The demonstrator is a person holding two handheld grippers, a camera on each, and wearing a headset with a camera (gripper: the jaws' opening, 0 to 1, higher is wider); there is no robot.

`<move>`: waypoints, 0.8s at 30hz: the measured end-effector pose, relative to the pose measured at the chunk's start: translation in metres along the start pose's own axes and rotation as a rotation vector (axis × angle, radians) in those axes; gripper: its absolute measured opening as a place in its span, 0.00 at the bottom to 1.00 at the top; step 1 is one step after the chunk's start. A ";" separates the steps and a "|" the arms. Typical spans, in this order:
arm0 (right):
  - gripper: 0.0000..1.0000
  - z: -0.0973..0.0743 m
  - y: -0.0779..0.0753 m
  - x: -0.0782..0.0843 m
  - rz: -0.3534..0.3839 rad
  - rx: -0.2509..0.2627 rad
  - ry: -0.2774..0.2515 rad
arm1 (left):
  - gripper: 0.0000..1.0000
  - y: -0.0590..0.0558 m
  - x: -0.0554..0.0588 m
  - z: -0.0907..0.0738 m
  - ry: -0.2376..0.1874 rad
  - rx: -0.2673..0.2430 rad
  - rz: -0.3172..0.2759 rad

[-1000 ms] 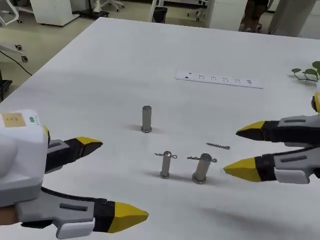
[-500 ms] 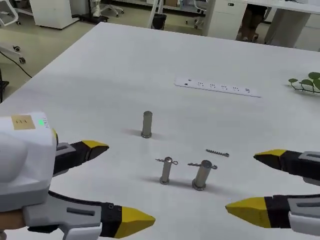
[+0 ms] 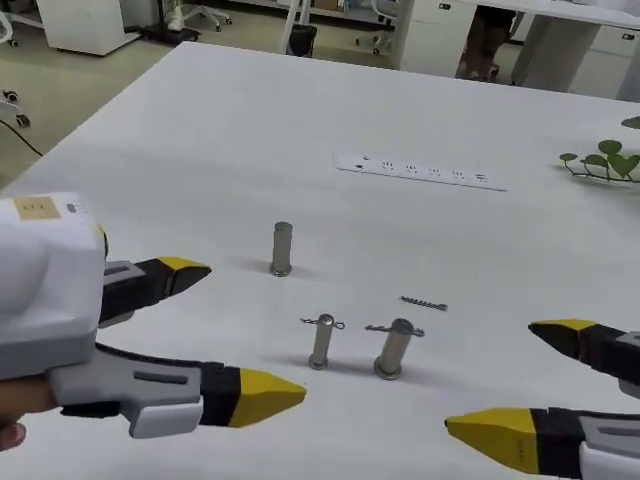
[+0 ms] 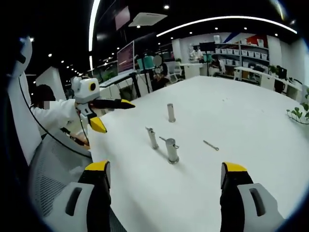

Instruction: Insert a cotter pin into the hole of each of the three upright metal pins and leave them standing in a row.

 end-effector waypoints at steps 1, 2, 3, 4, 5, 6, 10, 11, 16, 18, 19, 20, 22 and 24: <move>0.94 0.000 -0.001 0.003 -0.013 0.011 0.020 | 0.91 0.004 -0.003 0.003 -0.009 -0.001 -0.004; 0.96 0.000 -0.001 0.004 -0.014 0.014 0.023 | 0.91 0.005 -0.004 0.004 -0.013 -0.001 -0.005; 0.96 0.000 -0.001 0.007 -0.011 0.018 0.029 | 0.91 0.009 -0.008 0.007 -0.029 -0.004 -0.009; 0.96 0.000 -0.002 0.009 -0.008 0.022 0.036 | 0.91 0.011 -0.010 0.009 -0.040 -0.008 -0.014; 0.96 0.000 -0.002 0.011 -0.006 0.026 0.041 | 0.91 0.016 -0.014 0.013 -0.053 -0.015 -0.023; 0.96 0.000 -0.004 0.013 0.001 0.039 0.033 | 0.91 0.019 -0.016 0.015 -0.056 -0.023 -0.023; 0.96 -0.002 -0.005 0.018 0.026 0.049 0.034 | 0.91 0.033 -0.033 0.025 -0.110 -0.062 -0.036; 0.96 -0.002 -0.005 0.018 0.027 0.049 0.034 | 0.90 0.034 -0.035 0.027 -0.119 -0.063 -0.039; 0.95 -0.005 -0.006 0.021 0.042 0.068 0.049 | 0.81 0.046 -0.039 0.044 -0.115 -0.070 -0.032; 0.94 -0.006 -0.007 0.022 0.043 0.077 0.055 | 0.76 0.054 -0.035 0.052 -0.110 -0.106 -0.040; 0.95 -0.006 -0.007 0.022 0.045 0.080 0.055 | 0.72 0.058 -0.032 0.057 -0.100 -0.120 -0.045; 0.95 -0.007 -0.008 0.022 0.046 0.081 0.055 | 0.70 0.060 -0.031 0.060 -0.092 -0.122 -0.040; 0.94 -0.007 -0.008 0.022 0.049 0.082 0.053 | 0.67 0.068 -0.026 0.066 -0.074 -0.144 -0.043; 0.94 -0.006 -0.008 0.022 0.050 0.083 0.053 | 0.63 0.073 -0.022 0.071 -0.062 -0.149 -0.052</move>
Point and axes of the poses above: the centre of the closed fingertips' face, and the gripper's own axes: z roughly forward along the fingers, y roughly to its left, x roughly out of its underside, the point moved 6 cm from there along -z, roughly backward along the fingers, and after that the axes turned 7 degrees about z, right-handed, at the moved point
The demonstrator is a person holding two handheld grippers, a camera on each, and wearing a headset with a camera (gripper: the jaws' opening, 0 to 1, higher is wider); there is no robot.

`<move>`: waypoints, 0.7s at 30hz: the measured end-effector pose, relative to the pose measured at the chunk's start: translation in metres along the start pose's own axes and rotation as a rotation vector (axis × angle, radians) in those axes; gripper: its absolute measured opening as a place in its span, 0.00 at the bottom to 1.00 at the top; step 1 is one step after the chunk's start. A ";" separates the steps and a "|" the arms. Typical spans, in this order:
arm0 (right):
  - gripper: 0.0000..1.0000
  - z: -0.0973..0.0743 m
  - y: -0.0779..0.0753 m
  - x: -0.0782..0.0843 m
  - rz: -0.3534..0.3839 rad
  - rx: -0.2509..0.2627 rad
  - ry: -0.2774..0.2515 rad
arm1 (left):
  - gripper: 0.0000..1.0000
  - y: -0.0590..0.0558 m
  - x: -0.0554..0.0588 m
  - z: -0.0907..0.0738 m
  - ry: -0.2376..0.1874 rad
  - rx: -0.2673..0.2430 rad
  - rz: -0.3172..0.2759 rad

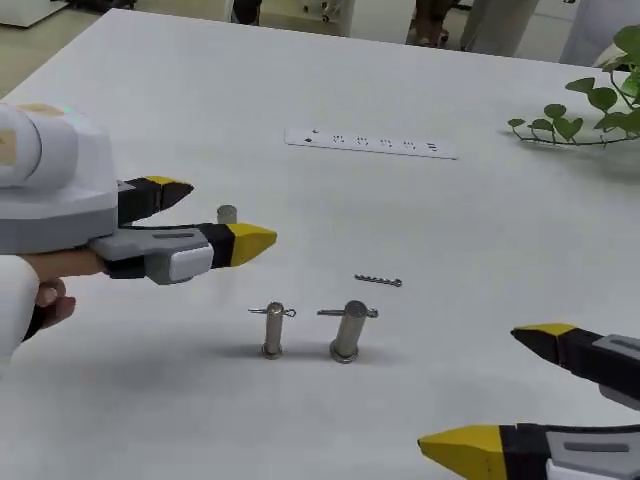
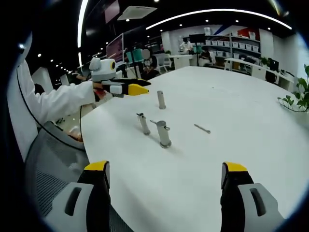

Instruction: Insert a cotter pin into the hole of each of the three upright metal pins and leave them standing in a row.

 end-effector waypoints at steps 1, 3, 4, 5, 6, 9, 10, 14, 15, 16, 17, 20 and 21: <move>0.94 0.000 0.000 0.000 0.000 0.000 0.001 | 0.59 0.002 0.002 0.002 0.003 -0.009 0.003; 0.94 0.001 0.000 0.001 0.002 0.000 0.003 | 0.53 0.008 0.007 0.007 0.030 -0.023 0.015; 0.94 0.001 0.000 0.001 0.006 -0.002 0.006 | 0.50 0.010 0.009 0.009 0.032 -0.027 0.015; 0.94 0.002 0.000 0.001 0.016 -0.006 -0.002 | 0.48 0.013 0.011 0.011 0.038 -0.028 0.012; 0.94 0.003 0.000 0.000 0.025 -0.008 -0.012 | 0.47 0.015 0.013 0.013 0.043 -0.030 0.009; 0.93 0.003 -0.002 -0.001 0.028 -0.004 -0.013 | 0.43 0.020 0.021 0.019 0.066 -0.030 0.004; 0.93 0.003 -0.003 -0.001 0.025 -0.001 -0.010 | 0.40 0.022 0.024 0.020 0.074 -0.037 0.007; 0.92 0.003 -0.002 -0.001 0.023 -0.004 -0.010 | 0.31 0.027 0.032 0.027 0.097 -0.042 0.014; 0.92 0.002 -0.001 -0.001 0.024 -0.005 -0.010 | 0.29 0.028 0.035 0.028 0.107 -0.046 0.023; 0.91 0.002 0.000 -0.001 0.024 -0.007 -0.010 | 0.29 0.029 0.036 0.030 0.107 -0.049 0.018; 0.91 0.002 0.000 0.000 0.022 -0.009 -0.009 | 0.28 0.029 0.038 0.031 0.111 -0.044 0.013; 0.90 0.001 0.001 0.001 0.021 -0.008 -0.005 | 0.22 0.031 0.040 0.034 0.111 -0.045 0.007; 0.90 0.001 0.002 0.001 0.022 -0.008 -0.003 | 0.21 0.032 0.040 0.035 0.111 -0.047 0.004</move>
Point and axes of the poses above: the centre of the closed fingertips' face, and the gripper's own axes: z roughly forward along the fingers, y roughly to its left, x roughly out of its underside, the point moved 6 cm from there along -z, roughly backward along the fingers, and after that the axes turned 7 degrees about z, right-handed, at the moved point
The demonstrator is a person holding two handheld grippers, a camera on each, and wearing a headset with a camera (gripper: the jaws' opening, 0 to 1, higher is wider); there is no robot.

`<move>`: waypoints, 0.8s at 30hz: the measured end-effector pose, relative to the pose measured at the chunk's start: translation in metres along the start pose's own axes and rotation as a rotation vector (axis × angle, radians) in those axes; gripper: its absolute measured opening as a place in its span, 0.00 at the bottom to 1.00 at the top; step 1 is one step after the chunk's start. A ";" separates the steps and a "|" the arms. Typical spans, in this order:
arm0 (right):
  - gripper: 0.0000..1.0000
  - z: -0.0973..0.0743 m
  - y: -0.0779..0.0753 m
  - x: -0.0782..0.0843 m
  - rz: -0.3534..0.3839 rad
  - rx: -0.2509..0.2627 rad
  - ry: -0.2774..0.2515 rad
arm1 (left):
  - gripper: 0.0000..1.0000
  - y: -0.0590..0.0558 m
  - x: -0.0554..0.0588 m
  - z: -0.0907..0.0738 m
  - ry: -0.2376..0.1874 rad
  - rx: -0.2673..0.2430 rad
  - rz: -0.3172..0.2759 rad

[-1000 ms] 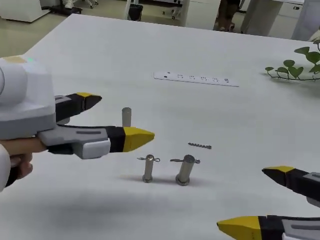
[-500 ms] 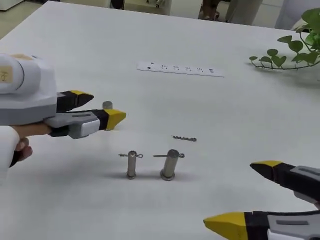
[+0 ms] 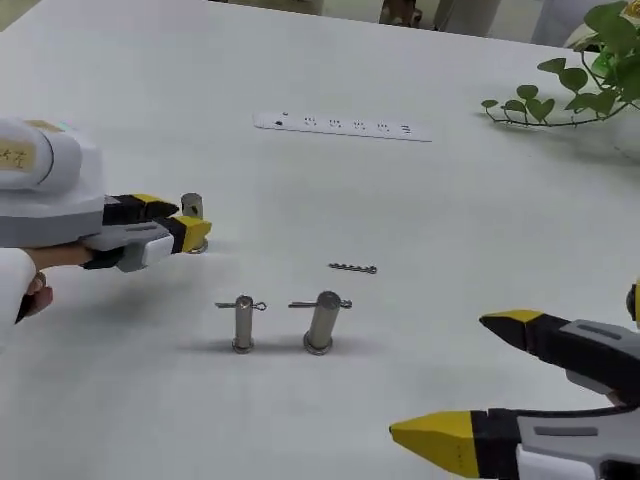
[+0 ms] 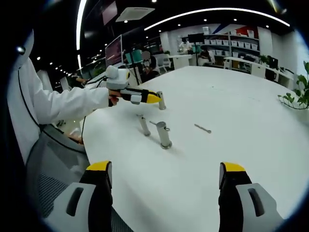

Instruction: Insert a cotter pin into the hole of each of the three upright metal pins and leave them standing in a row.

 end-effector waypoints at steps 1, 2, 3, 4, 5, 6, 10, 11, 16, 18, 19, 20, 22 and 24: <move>0.90 0.000 0.000 0.000 0.001 0.001 0.001 | 0.21 0.002 0.000 0.001 -0.001 0.000 -0.006; 0.90 0.000 0.000 0.001 0.001 0.001 0.003 | 0.21 0.003 -0.001 0.001 -0.019 -0.006 -0.030; 0.89 -0.001 0.000 0.001 0.000 0.000 0.005 | 0.19 0.004 -0.001 0.002 -0.023 0.000 -0.034; 0.88 -0.001 0.001 0.002 -0.001 -0.001 0.006 | 0.17 0.003 -0.002 0.002 -0.025 0.005 -0.034; 0.88 -0.001 0.001 0.002 -0.001 0.000 0.007 | 0.15 0.003 -0.003 0.002 -0.029 0.007 -0.031; 0.88 -0.002 0.000 0.002 0.000 0.002 0.007 | 0.15 0.002 -0.003 0.003 -0.030 0.013 -0.025; 0.87 -0.003 0.000 0.003 0.007 0.007 0.006 | 0.10 -0.003 -0.003 0.006 -0.032 0.023 0.001; 0.87 -0.003 0.000 0.003 0.009 0.006 0.007 | 0.10 -0.002 -0.003 0.005 -0.021 0.019 0.062; 0.87 -0.002 0.001 0.003 0.003 -0.002 0.018 | 0.10 -0.003 -0.005 0.006 -0.008 0.029 0.066; 0.87 -0.003 0.002 0.003 0.001 -0.003 0.017 | 0.10 -0.004 -0.006 0.006 0.000 0.026 0.100; 0.87 -0.003 0.002 0.002 0.001 -0.004 0.016 | 0.09 -0.004 -0.006 0.006 0.003 0.024 0.107; 0.87 -0.003 0.002 0.002 0.001 -0.004 0.014 | 0.09 -0.004 -0.007 0.006 0.005 0.022 0.108; 0.87 -0.003 0.001 0.002 0.001 -0.004 0.014 | 0.09 -0.004 -0.008 0.006 0.014 0.020 0.102; 0.87 -0.003 0.001 0.002 0.000 -0.004 0.015 | 0.09 -0.003 -0.009 0.006 0.027 0.037 0.095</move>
Point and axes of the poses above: the centre of the closed fingertips' face, and the gripper's own axes: z roughly forward along the fingers, y roughly to its left, x roughly out of its underside, the point moved 6 cm from there along -z, roughly backward along the fingers, and after that the axes turned 7 degrees about z, right-handed, at the moved point
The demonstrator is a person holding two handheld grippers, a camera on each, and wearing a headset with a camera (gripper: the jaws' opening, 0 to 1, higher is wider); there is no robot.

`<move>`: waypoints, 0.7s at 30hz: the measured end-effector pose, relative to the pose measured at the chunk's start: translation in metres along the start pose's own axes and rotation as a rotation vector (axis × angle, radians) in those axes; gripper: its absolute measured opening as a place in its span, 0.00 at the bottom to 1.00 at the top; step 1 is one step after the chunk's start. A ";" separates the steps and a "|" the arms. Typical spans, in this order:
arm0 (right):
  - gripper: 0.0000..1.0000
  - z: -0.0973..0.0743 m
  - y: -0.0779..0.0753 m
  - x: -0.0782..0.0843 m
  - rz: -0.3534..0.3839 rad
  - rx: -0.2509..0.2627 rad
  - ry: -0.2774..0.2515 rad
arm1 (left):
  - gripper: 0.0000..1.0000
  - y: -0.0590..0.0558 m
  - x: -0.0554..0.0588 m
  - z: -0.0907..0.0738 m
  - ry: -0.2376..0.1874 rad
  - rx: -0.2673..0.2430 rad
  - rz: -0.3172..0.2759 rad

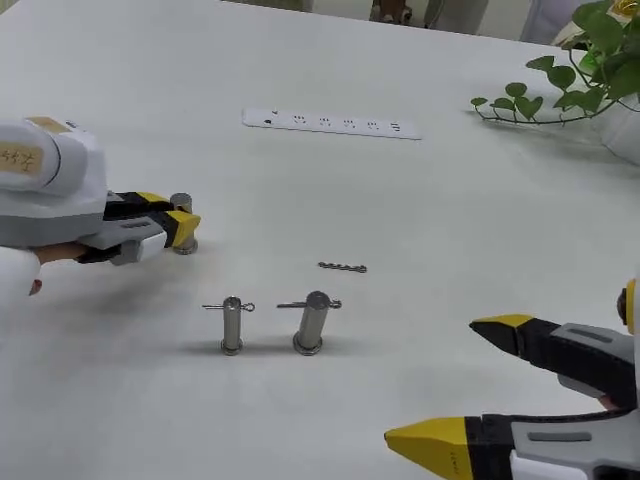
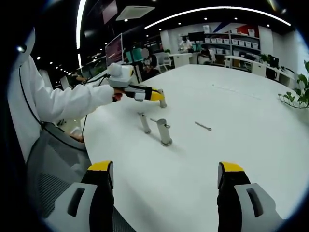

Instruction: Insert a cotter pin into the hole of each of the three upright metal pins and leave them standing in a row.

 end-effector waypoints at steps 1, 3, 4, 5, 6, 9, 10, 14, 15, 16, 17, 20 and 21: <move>0.87 0.000 0.000 0.000 0.000 -0.001 0.003 | 0.09 0.000 -0.001 0.000 0.009 0.016 0.003; 0.87 0.000 -0.002 0.000 -0.003 0.000 0.005 | 0.09 -0.001 -0.004 -0.002 0.012 0.028 0.028; 0.87 0.000 -0.002 -0.001 -0.005 0.002 0.005 | 0.09 0.000 -0.006 -0.003 0.006 0.027 0.034; 0.87 -0.001 -0.003 -0.002 -0.008 0.004 0.004 | 0.09 0.001 -0.009 -0.005 -0.002 0.028 0.028; 0.87 -0.001 -0.004 -0.003 -0.009 0.005 0.002 | 0.09 0.001 -0.012 -0.007 -0.005 0.030 0.023; 0.87 -0.004 -0.007 -0.005 -0.009 0.005 -0.005 | 0.09 0.001 -0.020 -0.011 -0.007 0.037 0.049; 0.87 -0.005 -0.008 -0.006 -0.010 0.007 -0.010 | 0.09 0.001 -0.024 -0.015 -0.011 0.041 0.055; 0.87 -0.008 -0.012 -0.008 -0.014 0.015 -0.017 | 0.09 -0.003 -0.041 -0.028 -0.068 0.056 0.021; 0.87 -0.009 -0.012 -0.007 -0.017 0.016 -0.014 | 0.09 -0.005 -0.043 -0.031 -0.075 0.060 0.025; 0.87 -0.010 -0.013 -0.007 -0.019 0.019 -0.011 | 0.09 -0.009 -0.047 -0.036 -0.083 0.065 0.035; 0.87 -0.010 -0.013 -0.007 -0.021 0.021 -0.012 | 0.09 -0.011 -0.049 -0.038 -0.083 0.065 0.038; 0.87 -0.012 -0.013 -0.006 -0.024 0.023 -0.016 | 0.09 -0.020 -0.057 -0.049 -0.091 0.079 0.067; 0.87 -0.012 -0.013 -0.007 -0.024 0.023 -0.016 | 0.09 -0.031 -0.061 -0.057 -0.096 0.087 0.073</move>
Point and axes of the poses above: the centre of the closed fingertips' face, and the gripper's own axes: z roughly forward along the fingers, y roughly to its left, x roughly out of its underside, the point moved 6 cm from there along -z, roughly backward along the fingers, and after that the axes turned 7 degrees about z, right-handed, at the moved point
